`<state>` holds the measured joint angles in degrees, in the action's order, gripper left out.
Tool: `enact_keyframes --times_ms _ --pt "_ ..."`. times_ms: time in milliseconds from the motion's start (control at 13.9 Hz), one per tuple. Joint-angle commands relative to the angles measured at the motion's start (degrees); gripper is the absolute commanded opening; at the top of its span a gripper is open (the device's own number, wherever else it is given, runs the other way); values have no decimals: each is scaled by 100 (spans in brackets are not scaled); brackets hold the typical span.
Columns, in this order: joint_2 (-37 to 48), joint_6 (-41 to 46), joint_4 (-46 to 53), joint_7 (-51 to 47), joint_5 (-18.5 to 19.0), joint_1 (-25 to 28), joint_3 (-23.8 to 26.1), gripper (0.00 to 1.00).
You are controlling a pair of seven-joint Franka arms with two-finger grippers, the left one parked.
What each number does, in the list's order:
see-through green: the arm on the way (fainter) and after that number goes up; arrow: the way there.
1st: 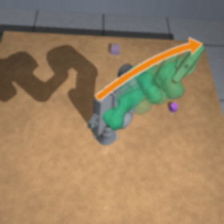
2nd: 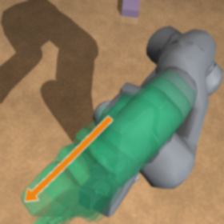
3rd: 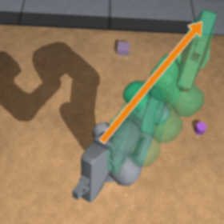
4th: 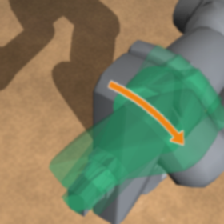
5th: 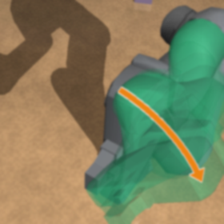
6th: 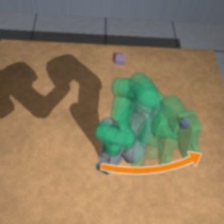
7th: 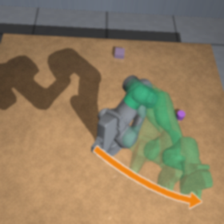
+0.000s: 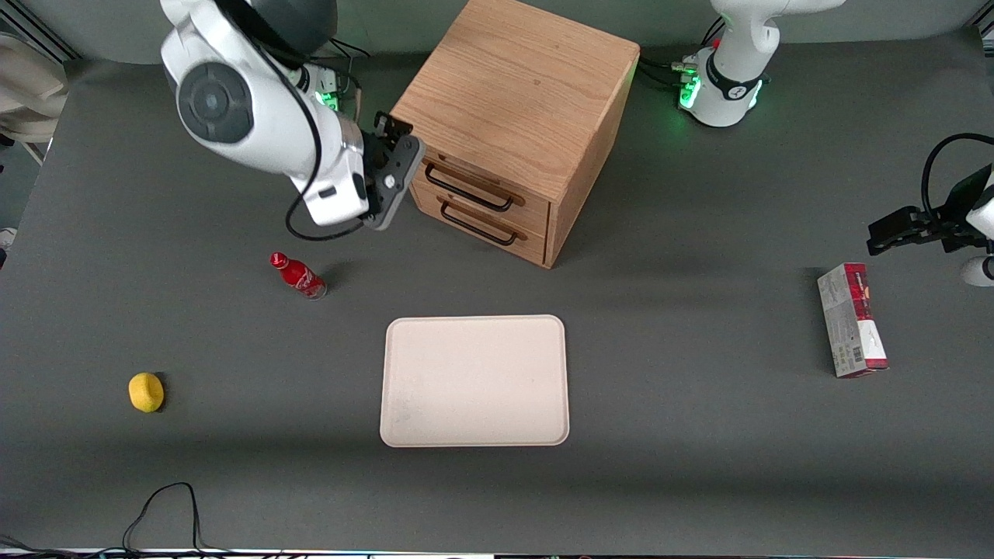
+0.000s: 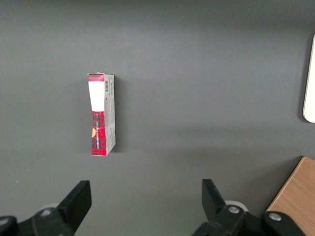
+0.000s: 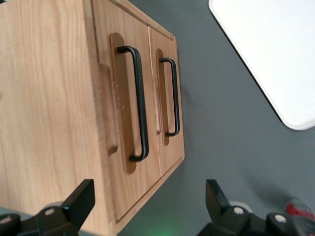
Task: Open upper drawer
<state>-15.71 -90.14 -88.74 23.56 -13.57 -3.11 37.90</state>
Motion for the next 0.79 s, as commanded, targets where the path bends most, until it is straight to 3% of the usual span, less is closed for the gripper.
enact_keyframes --times_ms 0,722 --pt "-520 -406 25 167 -146 91 51 100" --pt "-521 -1647 -978 97 -67 214 367 100"
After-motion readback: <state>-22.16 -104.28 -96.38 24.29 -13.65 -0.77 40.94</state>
